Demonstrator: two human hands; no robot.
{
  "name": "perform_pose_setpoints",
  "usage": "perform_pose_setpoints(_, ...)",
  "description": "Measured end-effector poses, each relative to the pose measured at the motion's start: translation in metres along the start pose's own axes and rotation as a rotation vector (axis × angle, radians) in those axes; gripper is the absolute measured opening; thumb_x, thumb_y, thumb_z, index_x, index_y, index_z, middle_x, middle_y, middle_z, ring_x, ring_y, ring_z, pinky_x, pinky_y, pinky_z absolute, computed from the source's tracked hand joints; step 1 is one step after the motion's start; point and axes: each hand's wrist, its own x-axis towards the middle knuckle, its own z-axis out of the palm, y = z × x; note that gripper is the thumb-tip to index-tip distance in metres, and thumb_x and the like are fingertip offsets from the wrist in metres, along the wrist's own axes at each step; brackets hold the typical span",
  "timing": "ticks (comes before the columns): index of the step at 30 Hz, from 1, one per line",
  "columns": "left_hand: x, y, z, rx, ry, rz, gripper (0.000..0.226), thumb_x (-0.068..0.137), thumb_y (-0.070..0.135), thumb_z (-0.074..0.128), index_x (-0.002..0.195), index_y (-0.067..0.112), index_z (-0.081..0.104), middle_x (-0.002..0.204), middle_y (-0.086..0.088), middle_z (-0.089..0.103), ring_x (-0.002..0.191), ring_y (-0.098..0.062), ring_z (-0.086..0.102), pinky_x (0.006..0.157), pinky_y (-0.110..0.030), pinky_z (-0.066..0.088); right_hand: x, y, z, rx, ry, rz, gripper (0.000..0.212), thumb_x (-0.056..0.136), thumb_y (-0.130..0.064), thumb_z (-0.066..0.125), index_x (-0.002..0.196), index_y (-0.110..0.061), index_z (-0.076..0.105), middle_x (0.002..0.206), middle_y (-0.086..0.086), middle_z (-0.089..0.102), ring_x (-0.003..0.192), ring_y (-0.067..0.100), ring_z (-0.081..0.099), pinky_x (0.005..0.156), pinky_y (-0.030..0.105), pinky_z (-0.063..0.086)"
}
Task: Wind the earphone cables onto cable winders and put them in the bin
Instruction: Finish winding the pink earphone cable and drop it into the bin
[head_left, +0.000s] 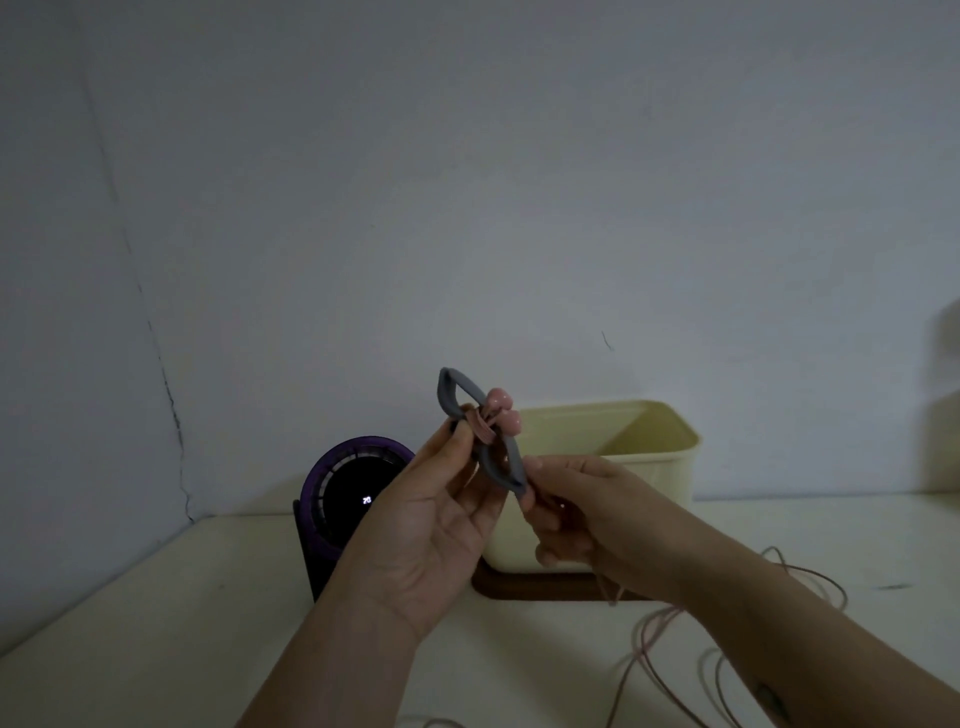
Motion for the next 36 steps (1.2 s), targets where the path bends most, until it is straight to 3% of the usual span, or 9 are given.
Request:
perform_pose_setpoints(4,0.0,-0.002,0.0,0.006,0.027,-0.028,0.023,0.074,0.015,0.061,0.086,0.009,0.079,0.095,-0.005,0.074,0.083,-0.01,0.072,0.072,-0.027,0.06,-0.002,0.0,-0.001,0.338,-0.177,0.223,0.032,0.092,-0.031,0.048,0.063,-0.016,0.049,0.051,-0.005,0.033,0.036,0.006,0.026,0.053,0.022,0.038)
perform_pose_setpoints(7,0.001,-0.004,0.0,0.014,0.035,-0.02,0.022,0.075,0.013,0.06,0.085,0.007,0.078,0.094,-0.006,0.074,0.081,-0.011,0.072,0.067,-0.026,0.06,-0.003,-0.001,-0.003,0.37,-0.215,0.262,0.031,0.09,-0.033,0.048,0.065,-0.016,0.051,0.048,-0.005,0.033,0.033,0.005,0.026,0.051,0.021,0.041)
perform_pose_setpoints(14,0.007,-0.004,-0.01,0.075,0.141,0.052,0.023,0.08,0.013,0.056,0.081,0.009,0.078,0.091,-0.005,0.074,0.083,-0.01,0.071,0.094,-0.032,0.048,-0.008,-0.008,0.005,-0.473,0.007,0.115,0.036,0.102,-0.029,0.036,0.091,-0.012,0.066,0.056,-0.001,0.039,0.049,0.012,0.033,0.056,0.025,0.041)
perform_pose_setpoints(18,0.008,-0.009,-0.011,0.132,0.163,0.061,0.022,0.092,0.01,0.05,0.101,0.004,0.07,0.096,-0.006,0.073,0.086,-0.011,0.071,0.093,-0.031,0.048,-0.013,-0.015,0.011,-0.94,0.078,-0.006,0.031,0.101,-0.029,0.036,0.089,-0.024,0.064,0.055,-0.014,0.046,0.047,-0.002,0.045,0.05,0.009,0.034)
perform_pose_setpoints(20,0.008,-0.011,-0.011,0.153,0.167,0.056,0.023,0.093,0.01,0.05,0.105,0.004,0.068,0.097,-0.006,0.074,0.087,-0.011,0.07,0.09,-0.03,0.048,-0.016,-0.015,0.01,-1.107,0.077,-0.024,0.031,0.101,-0.03,0.035,0.095,-0.022,0.065,0.059,-0.013,0.046,0.054,-0.004,0.049,0.054,0.013,0.035)
perform_pose_setpoints(25,0.007,-0.016,-0.011,0.22,0.149,0.081,0.025,0.096,0.009,0.049,0.111,0.002,0.067,0.103,-0.007,0.073,0.091,-0.011,0.07,0.073,-0.021,0.057,-0.019,-0.015,0.009,-1.309,0.07,-0.041,0.04,0.101,-0.035,0.033,0.09,-0.01,0.062,0.072,0.004,0.058,0.064,0.018,0.053,0.061,0.028,0.041)
perform_pose_setpoints(28,0.008,-0.018,-0.011,0.24,0.143,0.108,0.026,0.095,0.008,0.049,0.112,0.0,0.066,0.1,-0.009,0.074,0.088,-0.011,0.071,0.066,-0.019,0.056,-0.02,-0.018,0.009,-1.268,0.062,0.008,0.04,0.1,-0.033,0.035,0.098,-0.004,0.064,0.078,0.01,0.062,0.065,0.02,0.055,0.064,0.034,0.044)
perform_pose_setpoints(30,0.008,-0.019,-0.011,0.239,0.133,0.116,0.027,0.093,0.008,0.05,0.113,0.0,0.065,0.097,-0.01,0.074,0.087,-0.011,0.07,0.065,-0.019,0.056,-0.02,-0.022,0.007,-1.129,0.028,0.086,0.037,0.099,-0.029,0.039,0.095,-0.005,0.066,0.064,0.006,0.055,0.055,0.013,0.047,0.059,0.03,0.042)
perform_pose_setpoints(36,0.011,-0.023,-0.016,0.276,0.09,0.17,0.035,0.078,0.017,0.057,0.11,0.005,0.067,0.098,-0.008,0.073,0.094,-0.015,0.067,0.082,-0.029,0.053,-0.022,-0.031,0.0,-0.29,-0.115,0.26,0.043,0.1,-0.032,0.041,0.071,-0.011,0.066,0.052,-0.002,0.022,0.047,0.013,0.024,0.056,0.025,0.048)
